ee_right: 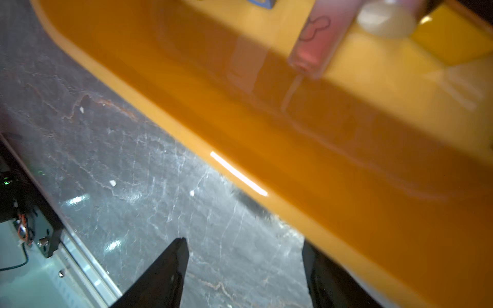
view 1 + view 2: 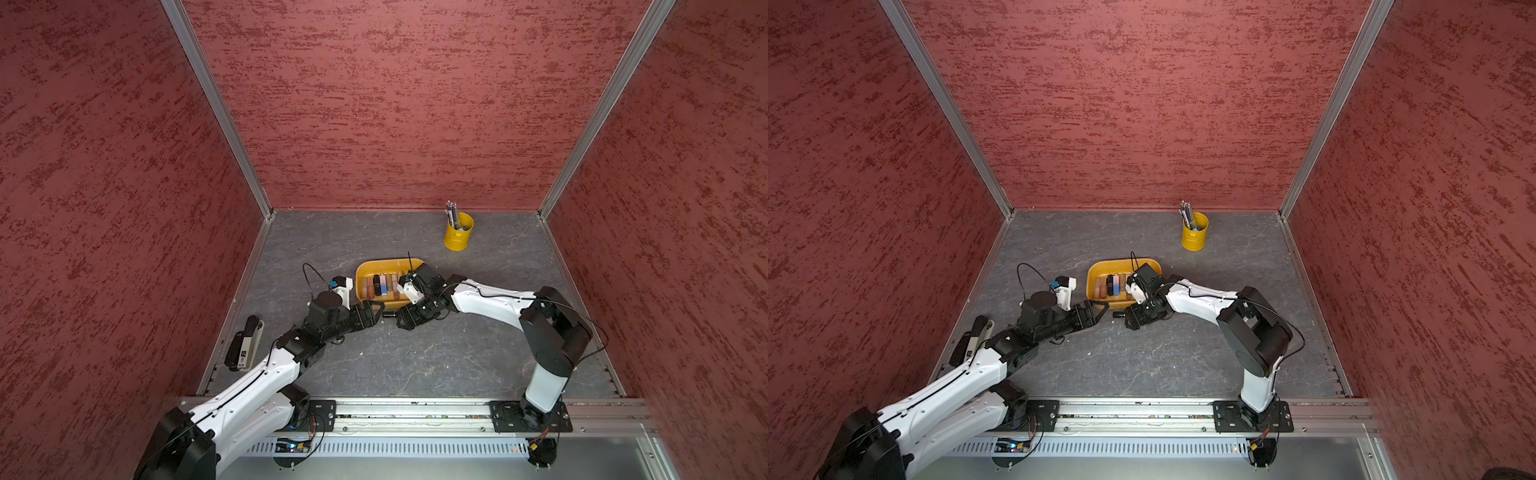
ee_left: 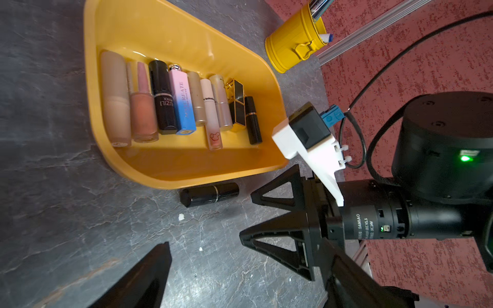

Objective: Put the lipstick into the storage box
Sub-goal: Adjust the storage box at the center of the board, then pick up the lipstick at the center of the board.

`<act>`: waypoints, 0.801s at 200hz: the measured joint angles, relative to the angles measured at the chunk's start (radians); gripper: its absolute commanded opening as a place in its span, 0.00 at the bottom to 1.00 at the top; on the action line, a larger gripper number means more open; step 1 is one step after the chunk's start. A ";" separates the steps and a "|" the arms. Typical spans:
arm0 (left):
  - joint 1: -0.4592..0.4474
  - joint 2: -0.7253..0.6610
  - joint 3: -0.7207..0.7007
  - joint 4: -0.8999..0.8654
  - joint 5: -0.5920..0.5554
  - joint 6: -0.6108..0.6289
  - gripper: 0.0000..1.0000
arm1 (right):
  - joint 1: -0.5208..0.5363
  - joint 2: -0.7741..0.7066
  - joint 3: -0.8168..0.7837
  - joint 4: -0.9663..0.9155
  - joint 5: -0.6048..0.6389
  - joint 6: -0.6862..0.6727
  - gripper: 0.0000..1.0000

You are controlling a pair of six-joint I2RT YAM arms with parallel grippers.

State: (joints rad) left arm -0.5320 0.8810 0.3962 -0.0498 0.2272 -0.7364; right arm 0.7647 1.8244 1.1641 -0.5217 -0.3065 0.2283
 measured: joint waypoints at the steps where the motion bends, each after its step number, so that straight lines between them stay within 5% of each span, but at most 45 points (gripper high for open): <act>1: 0.000 0.000 0.000 -0.001 0.000 0.000 0.91 | 0.000 0.002 0.002 0.000 0.001 -0.001 0.73; 160: 0.072 -0.120 -0.020 -0.183 -0.047 -0.016 0.95 | 0.044 0.127 0.126 0.008 0.003 -0.082 0.74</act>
State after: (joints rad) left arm -0.4599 0.7609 0.3763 -0.2329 0.1802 -0.7525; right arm 0.8085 1.9514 1.2896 -0.5133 -0.3031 0.1459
